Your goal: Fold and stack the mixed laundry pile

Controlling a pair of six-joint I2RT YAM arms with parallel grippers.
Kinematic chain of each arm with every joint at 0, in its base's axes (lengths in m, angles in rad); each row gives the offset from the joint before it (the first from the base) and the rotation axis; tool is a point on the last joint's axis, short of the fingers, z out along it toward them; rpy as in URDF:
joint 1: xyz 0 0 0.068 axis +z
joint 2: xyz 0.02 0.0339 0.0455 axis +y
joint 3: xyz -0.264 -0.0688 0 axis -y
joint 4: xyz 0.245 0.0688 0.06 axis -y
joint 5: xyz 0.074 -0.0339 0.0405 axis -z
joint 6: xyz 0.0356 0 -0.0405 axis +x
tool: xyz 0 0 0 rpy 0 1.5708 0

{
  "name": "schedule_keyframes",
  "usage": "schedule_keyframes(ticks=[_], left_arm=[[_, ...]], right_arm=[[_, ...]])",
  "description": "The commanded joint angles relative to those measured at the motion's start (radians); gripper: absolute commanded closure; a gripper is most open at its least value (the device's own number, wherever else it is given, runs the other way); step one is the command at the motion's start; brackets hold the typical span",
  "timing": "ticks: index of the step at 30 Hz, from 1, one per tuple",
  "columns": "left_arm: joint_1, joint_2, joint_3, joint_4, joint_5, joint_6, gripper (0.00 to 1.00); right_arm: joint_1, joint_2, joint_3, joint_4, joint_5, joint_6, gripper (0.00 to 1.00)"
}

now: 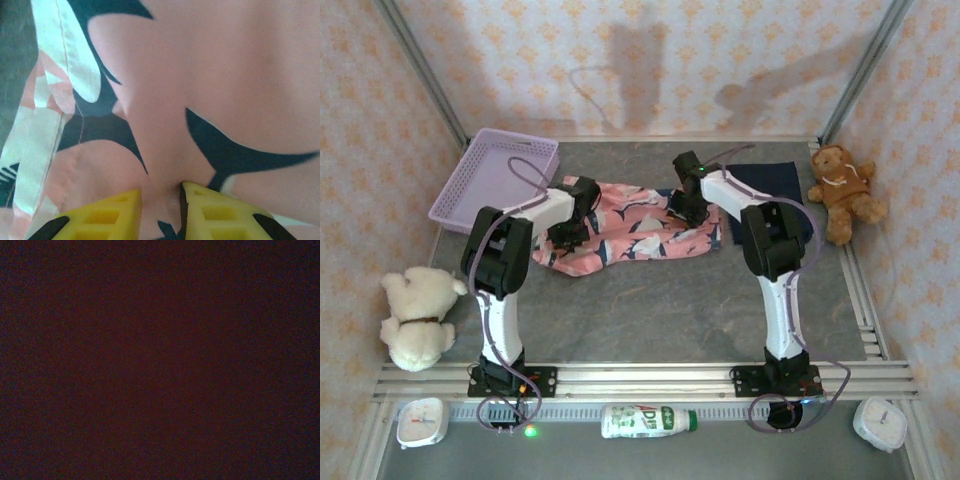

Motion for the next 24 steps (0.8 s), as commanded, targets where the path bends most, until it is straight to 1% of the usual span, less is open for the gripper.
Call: schedule_keyframes(ticks=[1, 4, 6, 8, 10, 13, 15, 17, 20, 22, 24], left_arm=[[-0.029, -0.144, -0.194, 0.019, -0.021, -0.092, 0.73], [-0.079, -0.245, -0.283, 0.008, -0.028, -0.121, 0.73], [-0.114, -0.299, -0.307, -0.010, -0.031, -0.140, 0.71], [-0.130, -0.347, -0.303, -0.027, -0.017, -0.150, 0.68], [-0.131, -0.384, -0.268, -0.036, -0.015, -0.146, 0.62], [-0.131, -0.397, -0.152, -0.054, -0.048, -0.095, 0.44], [-0.127, -0.366, -0.059, -0.066, -0.068, -0.056, 0.31], [-0.119, -0.307, 0.042, -0.075, -0.066, -0.040, 0.23], [-0.114, -0.208, 0.164, -0.063, -0.024, -0.036, 0.19], [-0.114, -0.131, 0.240, -0.061, 0.003, -0.048, 0.18], [-0.114, -0.042, 0.304, -0.066, 0.039, -0.066, 0.18]], right_arm=[[-0.012, -0.099, -0.214, -0.075, 0.043, -0.040, 0.59], [-0.012, -0.194, -0.357, -0.076, 0.046, -0.053, 0.58], [-0.013, -0.262, -0.445, -0.073, 0.042, -0.059, 0.56], [-0.012, -0.317, -0.502, -0.068, 0.022, -0.080, 0.54], [-0.013, -0.381, -0.520, -0.072, 0.011, -0.095, 0.50], [-0.013, -0.449, -0.474, -0.090, -0.020, -0.120, 0.45], [-0.013, -0.477, -0.420, -0.103, -0.040, -0.129, 0.42], [-0.013, -0.491, -0.364, -0.120, -0.042, -0.130, 0.38], [-0.012, -0.489, -0.295, -0.140, -0.032, -0.121, 0.35], [-0.012, -0.486, -0.272, -0.139, 0.011, -0.111, 0.31], [-0.014, -0.466, -0.250, -0.137, 0.033, -0.103, 0.30]])
